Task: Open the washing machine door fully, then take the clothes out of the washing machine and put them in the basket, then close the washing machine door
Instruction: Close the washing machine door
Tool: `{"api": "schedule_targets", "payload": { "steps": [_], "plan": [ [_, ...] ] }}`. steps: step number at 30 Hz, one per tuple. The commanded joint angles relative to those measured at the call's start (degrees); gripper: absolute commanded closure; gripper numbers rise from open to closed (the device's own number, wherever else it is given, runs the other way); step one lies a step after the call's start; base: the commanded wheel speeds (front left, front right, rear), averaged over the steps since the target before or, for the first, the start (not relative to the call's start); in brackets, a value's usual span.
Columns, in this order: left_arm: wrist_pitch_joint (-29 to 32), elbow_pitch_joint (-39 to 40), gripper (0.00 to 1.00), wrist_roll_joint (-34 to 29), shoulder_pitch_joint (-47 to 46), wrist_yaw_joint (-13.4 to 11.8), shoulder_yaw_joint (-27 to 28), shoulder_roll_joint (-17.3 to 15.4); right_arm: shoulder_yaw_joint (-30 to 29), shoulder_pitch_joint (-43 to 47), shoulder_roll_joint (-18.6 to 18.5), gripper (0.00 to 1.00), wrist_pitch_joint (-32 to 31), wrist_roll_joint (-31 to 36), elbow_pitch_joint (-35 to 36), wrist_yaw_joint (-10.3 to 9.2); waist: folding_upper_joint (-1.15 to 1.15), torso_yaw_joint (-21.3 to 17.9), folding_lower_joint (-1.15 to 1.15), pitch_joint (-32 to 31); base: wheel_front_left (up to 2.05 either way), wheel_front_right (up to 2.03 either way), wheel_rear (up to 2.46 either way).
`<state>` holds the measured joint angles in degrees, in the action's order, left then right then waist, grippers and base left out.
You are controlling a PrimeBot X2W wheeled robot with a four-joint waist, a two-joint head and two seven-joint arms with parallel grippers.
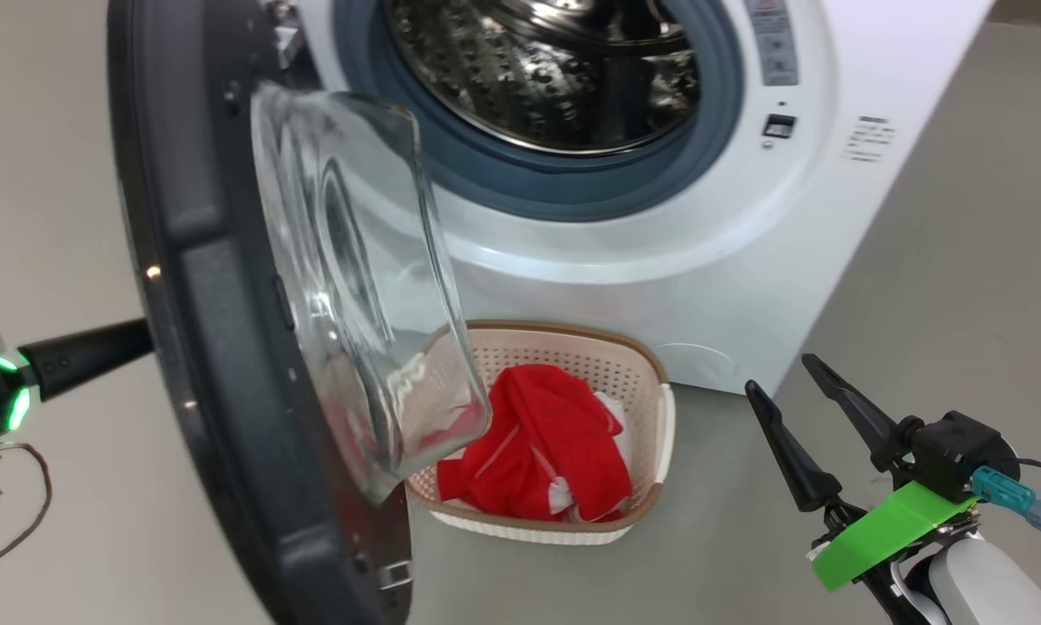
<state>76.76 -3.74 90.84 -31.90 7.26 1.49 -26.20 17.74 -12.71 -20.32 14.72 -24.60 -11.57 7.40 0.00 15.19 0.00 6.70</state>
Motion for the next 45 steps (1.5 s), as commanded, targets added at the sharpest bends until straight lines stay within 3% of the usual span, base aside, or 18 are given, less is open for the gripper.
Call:
{"api": "schedule_targets", "payload": {
  "steps": [1, 17, 28, 45],
  "plan": [
    [0.3, 2.4, 1.0, -0.3, -1.0, 0.1, 1.8, -2.1, 0.5, 1.1, -0.2, 0.0, 0.3, 0.5, 1.6, 0.09, 0.0, -2.4, 0.0, -0.9, 0.0, 0.0, 0.0],
    [-2.0, 4.7, 1.0, -3.1, -3.8, -1.0, -1.7, 2.0, -1.6, 1.3, 2.1, 0.0, 0.3, 1.4, 3.0, 0.09, 0.0, -12.7, 0.0, 1.4, 0.0, 0.0, 0.0],
    [-7.3, 2.5, 1.0, -7.2, -7.5, -0.9, -2.2, 4.8, -2.5, 0.6, 3.7, 0.0, 0.3, 2.1, 3.6, 0.09, 0.0, -18.6, 0.0, 3.8, 0.0, 0.0, 0.0],
    [-13.3, -6.4, 1.0, -11.9, -14.3, -0.8, -1.0, 5.0, -3.0, 0.1, 6.2, 0.0, 0.3, 2.7, 4.3, 0.09, 0.0, -26.1, 0.0, 6.3, 0.0, 0.0, 0.0]
  ]
}}
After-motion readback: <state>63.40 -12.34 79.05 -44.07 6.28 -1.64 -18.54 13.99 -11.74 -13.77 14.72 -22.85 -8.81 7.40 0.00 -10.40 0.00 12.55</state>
